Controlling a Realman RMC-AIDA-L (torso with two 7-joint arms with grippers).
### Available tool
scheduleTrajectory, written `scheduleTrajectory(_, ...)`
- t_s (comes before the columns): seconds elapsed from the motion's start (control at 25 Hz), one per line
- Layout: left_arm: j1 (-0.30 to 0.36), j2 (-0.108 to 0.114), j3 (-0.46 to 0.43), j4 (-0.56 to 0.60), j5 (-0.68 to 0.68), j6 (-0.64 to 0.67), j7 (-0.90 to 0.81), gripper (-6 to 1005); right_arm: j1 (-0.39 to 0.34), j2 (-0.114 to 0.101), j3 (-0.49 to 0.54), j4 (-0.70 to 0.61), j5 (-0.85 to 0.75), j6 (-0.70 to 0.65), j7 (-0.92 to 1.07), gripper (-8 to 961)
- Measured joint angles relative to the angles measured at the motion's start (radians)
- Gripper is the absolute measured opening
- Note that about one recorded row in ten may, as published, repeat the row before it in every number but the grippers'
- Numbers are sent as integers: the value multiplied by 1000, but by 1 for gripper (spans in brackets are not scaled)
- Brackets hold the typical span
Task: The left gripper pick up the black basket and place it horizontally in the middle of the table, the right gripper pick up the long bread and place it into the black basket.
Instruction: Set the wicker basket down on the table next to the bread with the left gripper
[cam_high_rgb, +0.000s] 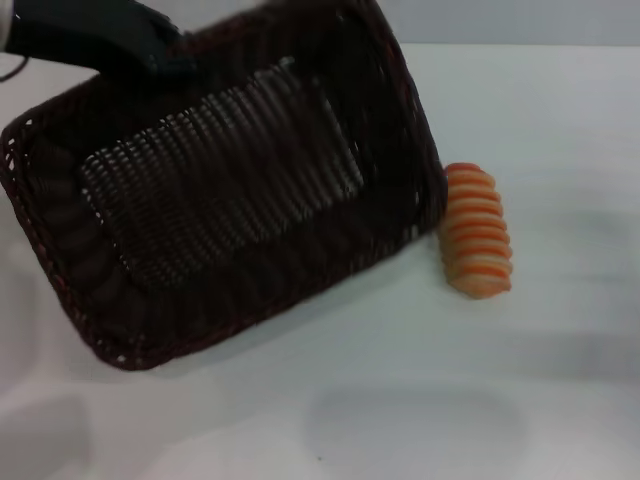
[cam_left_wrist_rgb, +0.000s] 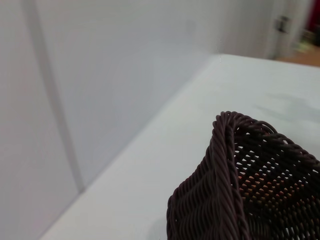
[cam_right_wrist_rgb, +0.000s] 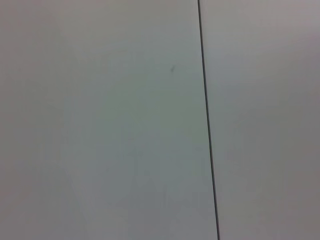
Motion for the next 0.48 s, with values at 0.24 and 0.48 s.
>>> scheduleTrajectory(0.24,-42,-3,70,25,6,-94,86,193,-20,1,-2,6,0,-16,0,643)
scheduleTrajectory(0.48,-100,-1,189,74,39,-138,134,194,-33,2,-4,7,0,-21,0,643)
